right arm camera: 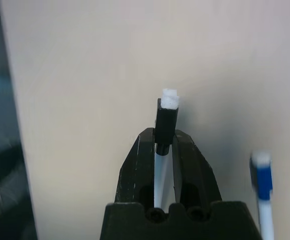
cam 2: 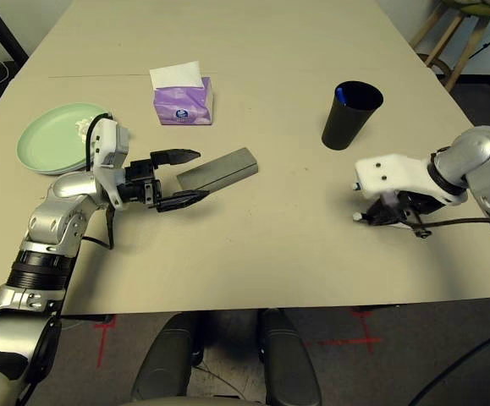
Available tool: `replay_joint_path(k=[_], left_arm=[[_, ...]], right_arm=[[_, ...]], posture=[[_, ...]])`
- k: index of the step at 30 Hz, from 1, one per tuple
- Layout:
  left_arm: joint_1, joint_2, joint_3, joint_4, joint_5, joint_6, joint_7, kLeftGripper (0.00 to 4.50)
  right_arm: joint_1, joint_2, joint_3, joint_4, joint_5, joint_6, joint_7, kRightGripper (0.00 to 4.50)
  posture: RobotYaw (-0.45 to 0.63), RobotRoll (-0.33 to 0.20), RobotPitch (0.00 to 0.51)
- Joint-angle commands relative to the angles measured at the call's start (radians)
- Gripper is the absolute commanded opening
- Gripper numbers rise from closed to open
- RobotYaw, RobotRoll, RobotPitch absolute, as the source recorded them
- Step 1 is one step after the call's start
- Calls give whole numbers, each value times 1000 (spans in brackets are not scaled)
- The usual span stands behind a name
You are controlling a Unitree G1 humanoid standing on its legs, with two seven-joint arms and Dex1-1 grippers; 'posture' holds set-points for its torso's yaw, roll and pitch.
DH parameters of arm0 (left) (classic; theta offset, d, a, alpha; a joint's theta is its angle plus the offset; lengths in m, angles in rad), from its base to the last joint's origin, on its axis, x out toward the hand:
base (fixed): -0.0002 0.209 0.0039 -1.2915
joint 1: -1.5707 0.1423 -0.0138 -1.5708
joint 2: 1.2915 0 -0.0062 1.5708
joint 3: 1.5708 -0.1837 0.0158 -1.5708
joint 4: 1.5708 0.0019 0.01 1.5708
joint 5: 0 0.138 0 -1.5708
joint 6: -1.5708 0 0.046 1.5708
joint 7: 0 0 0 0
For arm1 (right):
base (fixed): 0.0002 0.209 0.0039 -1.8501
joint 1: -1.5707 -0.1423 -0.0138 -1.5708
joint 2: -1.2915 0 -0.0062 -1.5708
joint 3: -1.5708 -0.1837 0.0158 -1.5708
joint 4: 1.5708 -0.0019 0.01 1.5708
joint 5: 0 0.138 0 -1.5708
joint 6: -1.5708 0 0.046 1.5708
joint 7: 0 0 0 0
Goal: Organize and tidy the items on the table.
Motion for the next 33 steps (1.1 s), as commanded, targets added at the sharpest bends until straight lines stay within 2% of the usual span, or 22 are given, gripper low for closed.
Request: replay_joint_path(k=[1, 8, 12, 16, 18, 26, 33], left_arm=[[-32, 17, -13, 42, 15, -23, -34, 4500], [-72, 6, -4, 98, 35, -55, -13, 4500], [-88, 7, -4, 100, 42, -57, 3, 4500], [-98, 11, -1, 127, 71, -87, 29, 4500], [-93, 12, 0, 141, 79, -102, 37, 4500], [-96, 9, -2, 133, 74, -101, 35, 4500], [-93, 19, 0, 126, 75, -99, 29, 4500]], right_arm=[[10, 57, -82, -84, 116, 190, -23, 320], [37, 191, -235, -136, 230, 308, -178, 320], [43, 281, -315, -133, 263, 284, -298, 320], [17, 418, -405, -94, 276, 162, -452, 320], [10, 464, -427, -75, 261, 90, -508, 320], [6, 565, -470, -73, 259, 46, -696, 320], [-60, 666, -539, -77, 291, 119, -942, 320]], posture=[[101, 0, 171], [88, 0, 166], [91, 0, 159], [87, 0, 157], [85, 0, 157], [79, 0, 155], [78, 0, 154]])
